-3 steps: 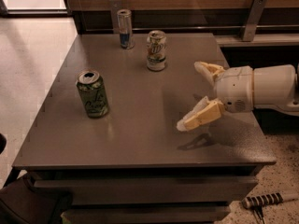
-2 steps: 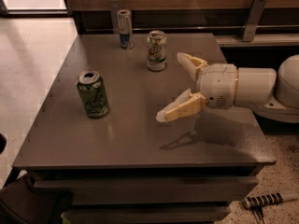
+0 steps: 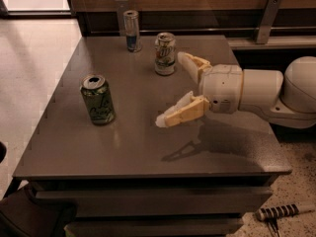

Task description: Pick green can

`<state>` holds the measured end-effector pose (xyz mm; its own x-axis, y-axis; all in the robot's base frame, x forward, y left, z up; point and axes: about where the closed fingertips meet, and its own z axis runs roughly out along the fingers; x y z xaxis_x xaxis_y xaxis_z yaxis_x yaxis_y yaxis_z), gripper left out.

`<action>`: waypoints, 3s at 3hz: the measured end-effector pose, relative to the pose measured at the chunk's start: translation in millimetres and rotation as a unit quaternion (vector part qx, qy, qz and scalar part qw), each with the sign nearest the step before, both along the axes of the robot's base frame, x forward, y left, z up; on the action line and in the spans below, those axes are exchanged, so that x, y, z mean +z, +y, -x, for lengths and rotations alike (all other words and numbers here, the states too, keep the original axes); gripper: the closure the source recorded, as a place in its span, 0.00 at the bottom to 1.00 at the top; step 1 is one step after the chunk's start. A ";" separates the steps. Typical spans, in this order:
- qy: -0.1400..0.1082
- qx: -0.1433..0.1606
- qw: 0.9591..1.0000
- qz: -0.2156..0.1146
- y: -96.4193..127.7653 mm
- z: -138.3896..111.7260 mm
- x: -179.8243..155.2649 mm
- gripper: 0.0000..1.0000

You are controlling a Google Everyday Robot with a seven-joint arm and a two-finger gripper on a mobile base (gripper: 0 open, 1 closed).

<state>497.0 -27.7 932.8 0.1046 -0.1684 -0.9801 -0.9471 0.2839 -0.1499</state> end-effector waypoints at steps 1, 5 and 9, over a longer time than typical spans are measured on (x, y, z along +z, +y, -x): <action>0.004 -0.004 1.000 0.006 7.5 -2.0 -2.7 0.00; -0.014 0.025 1.000 -0.004 134.0 -8.9 -47.0 0.00; -0.010 0.061 0.998 -0.023 175.5 -6.5 -61.7 0.61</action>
Offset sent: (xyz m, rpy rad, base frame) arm 0.0261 0.0646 -0.0221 -0.0047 0.0267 -0.0184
